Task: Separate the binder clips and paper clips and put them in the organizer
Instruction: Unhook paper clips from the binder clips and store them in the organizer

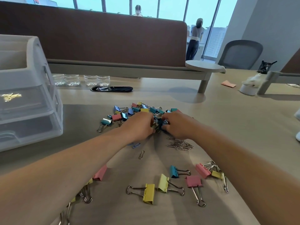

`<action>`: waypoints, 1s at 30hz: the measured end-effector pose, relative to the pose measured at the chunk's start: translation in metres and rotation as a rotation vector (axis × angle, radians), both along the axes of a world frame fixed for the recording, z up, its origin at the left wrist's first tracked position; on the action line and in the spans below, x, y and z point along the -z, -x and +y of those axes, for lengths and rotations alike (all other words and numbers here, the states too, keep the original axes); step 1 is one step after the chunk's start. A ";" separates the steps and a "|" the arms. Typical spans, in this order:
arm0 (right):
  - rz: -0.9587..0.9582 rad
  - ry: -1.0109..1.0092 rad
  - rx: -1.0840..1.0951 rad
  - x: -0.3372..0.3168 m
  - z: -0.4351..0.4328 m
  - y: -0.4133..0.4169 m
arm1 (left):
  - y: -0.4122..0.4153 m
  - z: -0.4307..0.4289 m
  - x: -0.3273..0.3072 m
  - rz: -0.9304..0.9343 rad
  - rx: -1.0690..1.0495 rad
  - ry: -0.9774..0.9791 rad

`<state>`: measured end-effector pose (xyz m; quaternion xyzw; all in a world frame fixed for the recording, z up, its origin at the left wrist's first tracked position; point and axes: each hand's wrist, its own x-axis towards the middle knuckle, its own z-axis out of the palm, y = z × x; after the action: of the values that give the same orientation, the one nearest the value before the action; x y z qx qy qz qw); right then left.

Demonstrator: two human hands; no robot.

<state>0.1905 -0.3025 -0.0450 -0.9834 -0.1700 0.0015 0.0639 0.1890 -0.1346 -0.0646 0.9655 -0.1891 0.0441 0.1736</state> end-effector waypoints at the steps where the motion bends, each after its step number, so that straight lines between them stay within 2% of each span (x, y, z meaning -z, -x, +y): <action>1: -0.006 -0.007 -0.003 0.001 0.000 0.000 | 0.000 0.000 0.001 -0.010 0.004 0.004; 14: -0.131 -0.117 0.025 -0.001 -0.002 -0.002 | 0.003 0.003 -0.004 0.060 0.003 -0.001; 17: -0.077 -0.191 -0.013 -0.007 0.002 -0.005 | 0.004 0.004 -0.005 0.083 -0.004 0.012; 24: 0.076 0.067 -0.134 -0.017 0.019 -0.004 | 0.002 0.007 -0.006 0.111 0.026 0.039; 30: 0.019 0.072 -0.149 -0.014 0.022 -0.003 | 0.001 0.010 -0.005 0.132 0.012 0.077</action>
<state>0.1931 -0.2808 -0.0305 -0.9696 -0.2420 0.0217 0.0296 0.1879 -0.1245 -0.0593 0.9578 -0.1811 -0.0133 0.2227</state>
